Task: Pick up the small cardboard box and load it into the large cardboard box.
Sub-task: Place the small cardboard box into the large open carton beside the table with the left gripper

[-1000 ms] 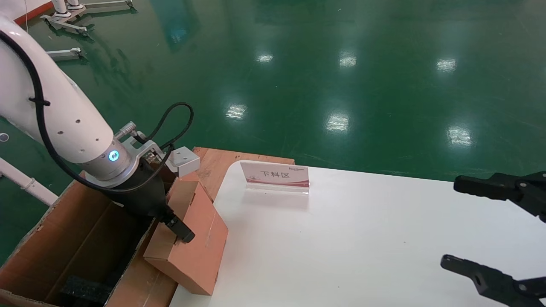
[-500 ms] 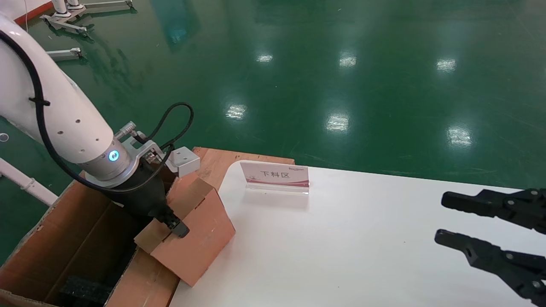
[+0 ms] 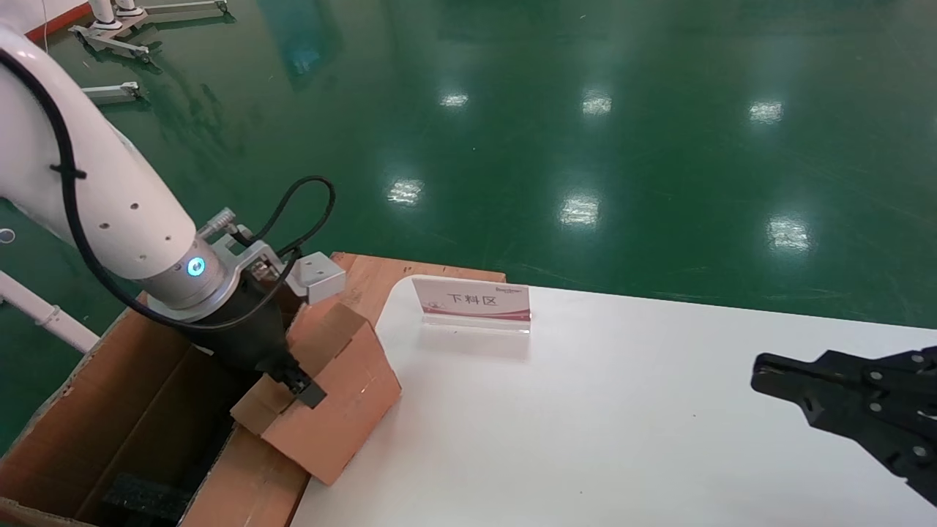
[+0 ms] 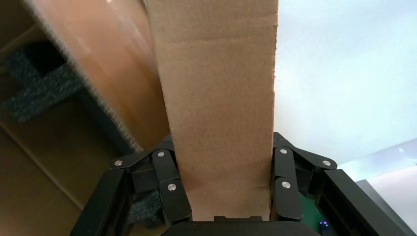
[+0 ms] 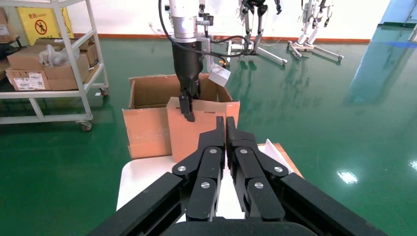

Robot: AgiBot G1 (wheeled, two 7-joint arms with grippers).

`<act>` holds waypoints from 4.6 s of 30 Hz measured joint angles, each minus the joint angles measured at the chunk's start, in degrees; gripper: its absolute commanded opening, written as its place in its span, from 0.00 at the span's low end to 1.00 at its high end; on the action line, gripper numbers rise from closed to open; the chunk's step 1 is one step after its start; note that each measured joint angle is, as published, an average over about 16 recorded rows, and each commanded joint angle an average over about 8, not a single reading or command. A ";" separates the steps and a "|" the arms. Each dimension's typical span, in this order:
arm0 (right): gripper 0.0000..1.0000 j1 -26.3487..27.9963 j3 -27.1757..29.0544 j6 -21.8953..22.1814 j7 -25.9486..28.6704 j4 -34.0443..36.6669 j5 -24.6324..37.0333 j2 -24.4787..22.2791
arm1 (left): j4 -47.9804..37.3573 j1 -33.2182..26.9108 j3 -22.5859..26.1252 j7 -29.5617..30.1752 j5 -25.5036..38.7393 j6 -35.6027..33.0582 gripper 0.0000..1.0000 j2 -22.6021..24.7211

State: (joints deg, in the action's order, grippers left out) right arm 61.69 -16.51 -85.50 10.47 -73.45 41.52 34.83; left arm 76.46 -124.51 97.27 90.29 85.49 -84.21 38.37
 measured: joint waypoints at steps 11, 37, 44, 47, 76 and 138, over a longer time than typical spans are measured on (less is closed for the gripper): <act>0.00 0.02 -0.04 0.00 -0.03 0.03 -0.02 -0.01 | -2.74 -8.94 -5.50 -4.39 -5.41 -2.40 0.00 -2.73; 1.00 0.05 -0.14 0.03 -0.07 0.03 -0.08 -0.04 | -13.28 -40.16 18.07 -18.60 -3.49 -7.74 0.00 -5.01; 1.00 0.05 -0.16 0.04 -0.09 0.03 -0.10 -0.05 | -15.97 -41.49 29.82 -20.67 -6.78 -7.91 0.00 -5.22; 1.00 0.05 -0.17 0.05 -0.09 0.03 -0.11 -0.06 | -17.54 -41.67 34.68 -21.71 -8.80 -7.83 0.00 -4.97; 1.00 0.08 -0.27 0.09 -0.14 0.03 -0.18 -0.10 | -25.29 -34.38 46.65 -25.90 -17.85 -0.13 0.00 -7.33; 1.00 0.12 -0.47 0.18 -0.24 0.04 -0.31 -0.18 | -43.38 -8.11 46.89 -28.62 -19.73 13.90 0.00 0.15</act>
State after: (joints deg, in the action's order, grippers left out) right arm 61.81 -16.98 -85.32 10.23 -73.41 41.21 34.65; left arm 33.08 -132.61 144.16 61.67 65.75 -70.32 38.52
